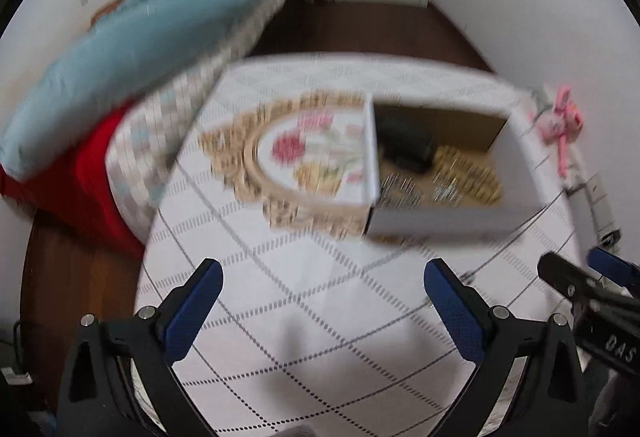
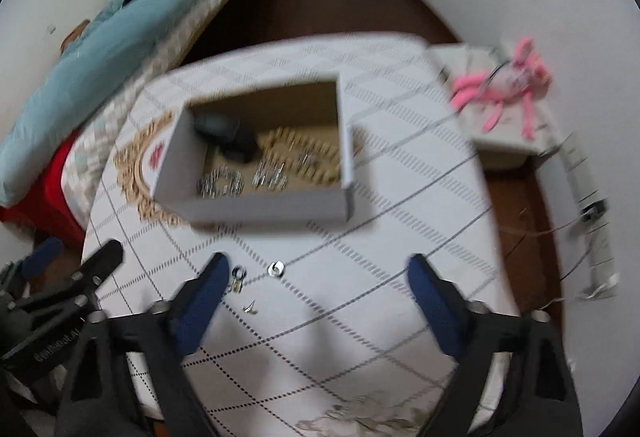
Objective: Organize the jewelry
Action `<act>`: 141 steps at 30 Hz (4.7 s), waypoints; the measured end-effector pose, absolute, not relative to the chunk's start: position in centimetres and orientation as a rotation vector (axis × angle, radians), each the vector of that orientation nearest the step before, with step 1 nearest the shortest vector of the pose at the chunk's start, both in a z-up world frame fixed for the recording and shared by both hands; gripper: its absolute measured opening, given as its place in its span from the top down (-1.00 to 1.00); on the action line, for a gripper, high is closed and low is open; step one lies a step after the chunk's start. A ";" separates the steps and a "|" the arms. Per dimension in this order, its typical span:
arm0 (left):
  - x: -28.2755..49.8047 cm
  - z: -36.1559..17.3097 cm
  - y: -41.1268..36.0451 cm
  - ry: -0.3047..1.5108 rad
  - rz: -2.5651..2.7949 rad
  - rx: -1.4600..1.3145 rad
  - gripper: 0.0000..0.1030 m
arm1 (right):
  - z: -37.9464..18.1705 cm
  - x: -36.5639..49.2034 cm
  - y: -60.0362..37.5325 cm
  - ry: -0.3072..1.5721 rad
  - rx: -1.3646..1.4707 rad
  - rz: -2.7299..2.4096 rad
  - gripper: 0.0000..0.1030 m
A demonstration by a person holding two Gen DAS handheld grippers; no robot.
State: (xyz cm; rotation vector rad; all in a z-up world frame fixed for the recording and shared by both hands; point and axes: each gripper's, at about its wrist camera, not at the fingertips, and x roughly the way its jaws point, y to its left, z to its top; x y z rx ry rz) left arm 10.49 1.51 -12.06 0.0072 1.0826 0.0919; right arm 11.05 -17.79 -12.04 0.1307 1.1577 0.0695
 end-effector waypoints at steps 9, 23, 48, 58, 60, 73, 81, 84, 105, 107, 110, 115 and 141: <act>10.3 -18.5 2.8 1.220 0.142 0.053 -0.99 | -19.8 12.4 -13.8 1.253 0.076 0.115 0.02; 10.0 -18.8 1.7 1.215 0.093 0.064 -0.99 | -19.0 10.9 -15.1 1.204 0.044 0.085 0.75; 8.6 -19.5 -8.6 1.170 -0.205 0.167 0.88 | -17.4 7.8 -23.3 1.177 0.192 -0.036 0.75; 8.4 -18.2 -8.3 1.165 -0.239 0.129 0.88 | -15.4 7.9 -23.0 1.141 0.228 -0.011 0.75; 8.5 -16.4 -7.9 1.146 -0.256 0.099 0.88 | -14.3 8.2 -22.8 1.123 0.244 0.012 0.75; 19.2 -9.6 -4.4 1.129 -0.244 -0.066 0.88 | -9.3 20.2 -20.3 1.104 0.248 0.176 0.75; 23.4 -11.7 -3.0 1.227 -0.166 -0.081 0.76 | -12.4 26.2 -18.9 1.260 0.139 0.161 0.73; 23.7 -11.1 -2.9 1.209 -0.126 -0.053 0.02 | -12.7 26.7 -19.4 1.269 0.132 0.144 0.59; 21.9 -10.0 -0.5 1.090 0.024 0.019 -1.00 | -11.2 23.1 -19.3 1.186 -0.006 0.001 -1.00; 21.5 -9.1 -0.2 1.074 0.023 0.009 -1.00 | -10.1 22.3 -19.4 1.160 0.008 0.005 -1.00; 20.5 -8.1 0.0 1.053 0.021 0.011 -1.00 | -9.0 20.9 -19.1 1.134 0.018 0.014 -1.00; 17.2 -9.1 1.1 1.075 0.040 0.034 -1.00 | -9.6 17.8 -18.4 1.151 0.045 0.052 -1.00; 11.1 -20.5 4.9 1.286 0.100 0.029 -1.00 | -20.2 13.1 -8.8 1.313 -0.056 0.167 0.70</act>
